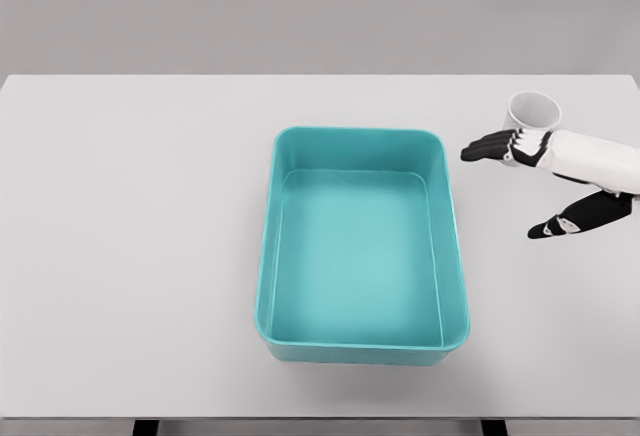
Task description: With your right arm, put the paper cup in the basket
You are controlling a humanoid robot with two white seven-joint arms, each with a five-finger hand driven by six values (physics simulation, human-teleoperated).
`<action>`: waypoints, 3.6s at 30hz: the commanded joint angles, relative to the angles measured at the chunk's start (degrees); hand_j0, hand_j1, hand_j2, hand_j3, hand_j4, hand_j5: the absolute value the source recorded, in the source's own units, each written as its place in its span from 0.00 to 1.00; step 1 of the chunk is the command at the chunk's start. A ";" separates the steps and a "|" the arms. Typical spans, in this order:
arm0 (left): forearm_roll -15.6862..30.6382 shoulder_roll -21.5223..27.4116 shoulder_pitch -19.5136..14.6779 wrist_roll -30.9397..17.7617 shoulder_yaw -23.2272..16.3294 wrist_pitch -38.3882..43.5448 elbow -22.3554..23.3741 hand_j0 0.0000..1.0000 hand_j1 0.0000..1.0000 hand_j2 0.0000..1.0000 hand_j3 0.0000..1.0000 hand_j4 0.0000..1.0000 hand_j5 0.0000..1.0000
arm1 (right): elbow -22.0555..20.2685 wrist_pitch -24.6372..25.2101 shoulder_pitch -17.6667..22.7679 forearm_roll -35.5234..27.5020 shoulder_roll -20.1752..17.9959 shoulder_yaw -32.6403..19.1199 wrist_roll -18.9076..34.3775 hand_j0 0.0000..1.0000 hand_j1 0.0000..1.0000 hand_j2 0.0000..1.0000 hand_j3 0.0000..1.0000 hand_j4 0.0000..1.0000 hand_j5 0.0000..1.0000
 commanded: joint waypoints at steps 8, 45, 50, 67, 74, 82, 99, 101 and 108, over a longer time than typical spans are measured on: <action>0.01 0.00 0.00 -0.01 0.01 0.04 -0.01 1.00 1.00 1.00 1.00 1.00 1.00 | 9.88 1.77 7.37 -0.63 25.32 -28.75 8.76 1.00 1.00 1.00 1.00 1.00 1.00; 0.01 0.00 0.00 -0.01 0.01 -0.05 -0.01 1.00 1.00 1.00 1.00 1.00 1.00 | 50.66 25.08 -4.39 -5.46 37.90 -27.54 8.76 1.00 1.00 1.00 1.00 1.00 1.00; 0.01 0.00 0.00 -0.01 0.01 -0.05 -0.01 1.00 1.00 1.00 1.00 1.00 1.00 | 52.33 24.28 -4.75 -5.19 38.26 -27.45 8.76 1.00 1.00 1.00 1.00 1.00 1.00; 0.01 0.00 0.00 -0.01 0.01 -0.05 -0.01 1.00 1.00 1.00 1.00 1.00 1.00 | 57.87 20.50 -6.68 -3.79 40.28 -27.45 8.76 1.00 1.00 1.00 1.00 1.00 1.00; 0.01 0.00 0.00 -0.01 0.01 -0.05 -0.01 1.00 1.00 1.00 1.00 1.00 1.00 | 59.28 19.89 -7.73 -2.38 40.80 -27.45 8.76 1.00 1.00 1.00 1.00 1.00 1.00; 0.01 0.00 0.00 -0.01 0.01 0.04 -0.01 1.00 1.00 1.00 1.00 1.00 1.00 | 59.37 19.89 -8.52 -2.03 42.30 -27.19 8.76 1.00 1.00 1.00 1.00 1.00 1.00; 0.01 0.00 0.00 -0.01 0.01 0.04 -0.01 1.00 1.00 1.00 1.00 1.00 1.00 | 60.51 19.80 -8.88 -1.24 43.18 -27.19 8.76 1.00 1.00 1.00 1.00 1.00 1.00; 0.01 0.00 0.00 -0.01 0.01 0.04 -0.01 1.00 1.00 1.00 1.00 1.00 1.00 | 60.51 19.80 -8.88 -1.24 43.27 -27.19 8.76 1.00 1.00 1.00 1.00 1.00 1.00; 0.01 0.00 0.00 -0.01 0.01 -0.05 -0.01 1.00 1.00 1.00 1.00 1.00 1.00 | 60.68 19.98 -9.23 -1.24 43.79 -27.19 8.76 1.00 1.00 1.00 1.00 1.00 1.00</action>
